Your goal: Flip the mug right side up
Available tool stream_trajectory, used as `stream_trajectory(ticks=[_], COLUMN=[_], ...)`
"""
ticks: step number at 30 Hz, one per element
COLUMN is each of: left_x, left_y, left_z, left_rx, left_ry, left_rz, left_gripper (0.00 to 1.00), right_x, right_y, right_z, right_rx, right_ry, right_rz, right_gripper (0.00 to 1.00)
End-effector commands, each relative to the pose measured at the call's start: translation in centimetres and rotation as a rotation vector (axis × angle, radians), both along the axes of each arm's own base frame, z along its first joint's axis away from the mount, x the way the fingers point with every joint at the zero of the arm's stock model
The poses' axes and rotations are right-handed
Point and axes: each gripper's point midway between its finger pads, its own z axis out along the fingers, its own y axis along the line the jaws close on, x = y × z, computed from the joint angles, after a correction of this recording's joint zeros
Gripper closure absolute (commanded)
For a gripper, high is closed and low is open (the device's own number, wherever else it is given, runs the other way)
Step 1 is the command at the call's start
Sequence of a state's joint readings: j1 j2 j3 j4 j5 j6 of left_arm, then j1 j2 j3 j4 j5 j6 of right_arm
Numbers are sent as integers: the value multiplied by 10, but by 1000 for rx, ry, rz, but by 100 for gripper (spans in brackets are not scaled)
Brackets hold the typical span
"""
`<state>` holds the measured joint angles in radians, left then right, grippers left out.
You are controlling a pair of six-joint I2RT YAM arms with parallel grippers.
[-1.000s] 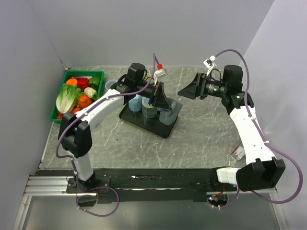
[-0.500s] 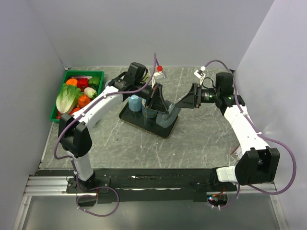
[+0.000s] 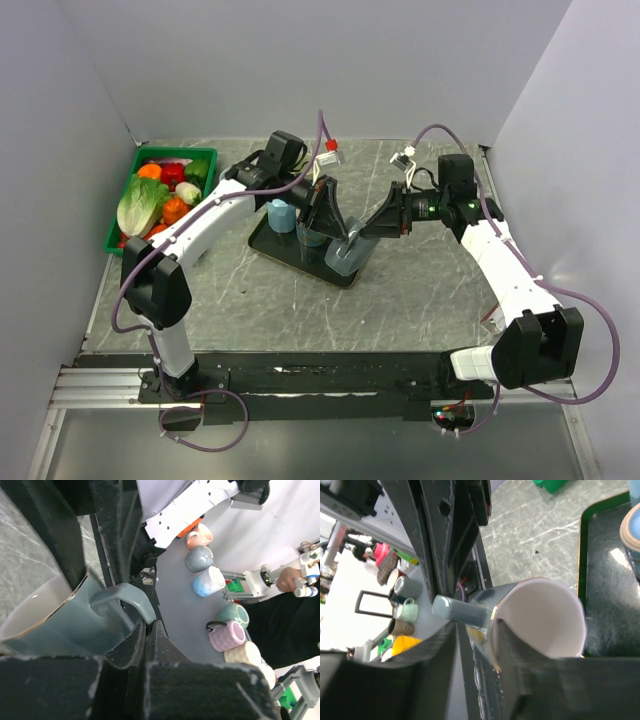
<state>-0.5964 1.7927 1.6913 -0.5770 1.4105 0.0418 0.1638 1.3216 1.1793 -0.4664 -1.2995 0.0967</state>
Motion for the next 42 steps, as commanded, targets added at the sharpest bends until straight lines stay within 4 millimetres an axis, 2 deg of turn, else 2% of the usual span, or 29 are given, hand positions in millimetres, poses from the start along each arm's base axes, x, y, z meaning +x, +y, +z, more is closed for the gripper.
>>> stream_trajectory(ticks=[1,3,10,12,13,14,21,24,25,27,28,30,33,34,35,36,39,42], left_x=[-27,-26,-24,-23,-24,-23,-11,-2,0,7,9,18,37,44,53,72,109,127], left_y=[12,11,10,10,10,9,1,-4,-6,-10,-11,-16,-25,-25,-27,-30,-26,-13], left_z=[65,65,62,62,61,60,52,53,53,55,56,57,62,62,62,69,67,68], left_rx=[-198,-197,-194,-190,-187,-187,-140,-146,-151,-165,-166,-167,-167,-149,-130,-126,-45,-29], left_ry=[-172,-175,-173,-169,-164,-167,-126,-130,-134,-140,-139,-139,-145,-130,-124,-173,-177,-148], left_rz=[-118,-114,-111,-107,-106,-104,-36,6,14,42,50,85,157,194,242,338,574,707], left_gripper=[99,99,99,99,99,99,99,79,64,48,36,28,12,4,2,1,4,4], right_x=[-10,-11,-19,-18,-17,-15,7,17,20,25,29,35,46,49,53,58,65,77], right_y=[5,6,18,24,25,27,26,23,23,19,16,11,-2,-6,-10,-14,-18,-24], right_z=[12,12,10,9,8,6,5,10,13,21,23,29,36,38,39,37,38,42], right_rx=[1,-3,-28,-32,-38,-45,-94,-114,-117,-126,-131,-146,-180,-196,-208,-229,-247,-256], right_ry=[-73,-73,-80,-79,-77,-70,-117,-170,-187,-221,-227,-253,-282,-291,-287,-284,-296,-309], right_rz=[45,52,107,123,122,123,24,-34,-46,-80,-100,-132,-208,-235,-266,-298,-345,-414], right_gripper=[65,68,67,77,93,100,100,100,100,100,100,100,100,100,100,100,100,100])
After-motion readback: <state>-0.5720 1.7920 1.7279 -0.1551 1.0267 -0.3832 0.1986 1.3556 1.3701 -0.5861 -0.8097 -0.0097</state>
